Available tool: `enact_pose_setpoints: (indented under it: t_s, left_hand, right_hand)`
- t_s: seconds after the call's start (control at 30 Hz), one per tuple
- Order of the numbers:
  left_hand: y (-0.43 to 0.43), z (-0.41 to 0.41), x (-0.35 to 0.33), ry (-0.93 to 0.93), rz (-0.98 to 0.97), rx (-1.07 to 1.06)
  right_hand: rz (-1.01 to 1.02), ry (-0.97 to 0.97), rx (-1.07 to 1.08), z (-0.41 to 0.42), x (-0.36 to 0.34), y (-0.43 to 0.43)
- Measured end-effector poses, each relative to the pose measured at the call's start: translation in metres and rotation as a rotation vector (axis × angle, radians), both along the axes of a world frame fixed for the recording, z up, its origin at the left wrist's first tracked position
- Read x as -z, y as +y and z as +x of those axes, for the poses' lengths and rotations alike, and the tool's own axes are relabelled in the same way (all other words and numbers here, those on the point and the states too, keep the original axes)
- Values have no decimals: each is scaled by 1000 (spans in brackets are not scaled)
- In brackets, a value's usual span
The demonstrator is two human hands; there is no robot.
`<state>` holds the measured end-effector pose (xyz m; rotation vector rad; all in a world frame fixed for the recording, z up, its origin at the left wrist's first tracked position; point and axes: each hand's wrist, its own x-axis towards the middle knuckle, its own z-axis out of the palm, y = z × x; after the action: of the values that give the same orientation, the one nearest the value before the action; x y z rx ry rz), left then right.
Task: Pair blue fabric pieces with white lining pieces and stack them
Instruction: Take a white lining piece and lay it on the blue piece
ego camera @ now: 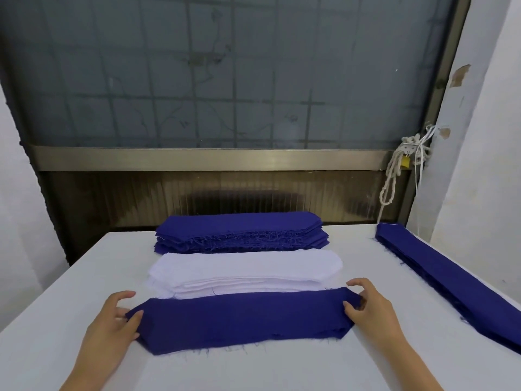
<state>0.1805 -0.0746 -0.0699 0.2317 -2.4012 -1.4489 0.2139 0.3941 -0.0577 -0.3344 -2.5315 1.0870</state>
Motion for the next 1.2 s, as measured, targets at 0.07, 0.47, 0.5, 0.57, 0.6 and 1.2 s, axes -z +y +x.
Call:
enact_pose_setpoints:
  t_s: [0.07, 0.47, 0.5, 0.57, 0.6, 1.2]
  left_hand:
    - [-2, 0, 2, 15, -3, 9]
    - [4, 3, 0, 74, -208, -20]
    - [4, 2, 0, 83, -222, -16]
    - [4, 2, -1, 96, -276, -25]
    - [4, 2, -1, 94, -295, -38]
    - [48, -24, -50, 233, -430, 73]
  right_hand:
    - [-40, 38, 16, 0, 2, 0]
    - [87, 1, 62, -6, 7, 3]
    - [81, 15, 68, -5, 7, 2]
    - [97, 48, 76, -3, 8, 2]
    - [132, 56, 77, -3, 8, 1]
    - [274, 159, -187, -39, -26, -45]
